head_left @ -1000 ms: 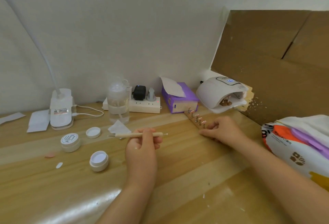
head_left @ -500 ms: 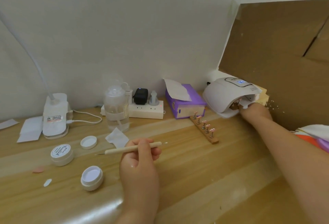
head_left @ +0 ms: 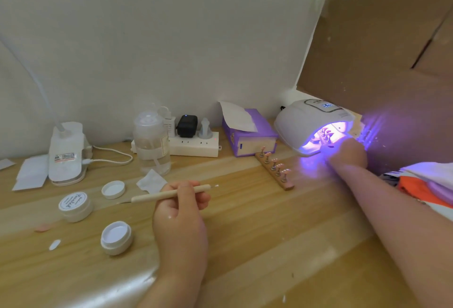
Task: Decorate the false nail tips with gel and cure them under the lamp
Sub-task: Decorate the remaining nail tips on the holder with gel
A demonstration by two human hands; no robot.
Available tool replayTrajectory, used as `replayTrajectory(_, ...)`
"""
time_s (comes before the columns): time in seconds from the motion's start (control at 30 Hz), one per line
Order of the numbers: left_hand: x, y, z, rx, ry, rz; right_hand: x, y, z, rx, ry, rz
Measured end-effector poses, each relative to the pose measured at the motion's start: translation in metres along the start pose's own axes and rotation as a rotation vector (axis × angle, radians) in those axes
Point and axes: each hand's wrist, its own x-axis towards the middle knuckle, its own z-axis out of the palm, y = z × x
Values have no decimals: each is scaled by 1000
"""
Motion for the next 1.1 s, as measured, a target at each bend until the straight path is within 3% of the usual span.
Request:
replayTrajectory(0.13,0,2,-2,13,-4,-13,-20,9,-8,-50,2,-44)
replayTrajectory(0.6,-2,3,-1,37,-35,-34,-33,5,-9,-94,-61,102)
replayTrajectory(0.93,-2,0,0,32,-60,-64,-22,14,-2,63,-109,-71)
replayTrajectory(1.1,-1,2,-3,23,-66,-58,-8,11,-6,118,-245,163)
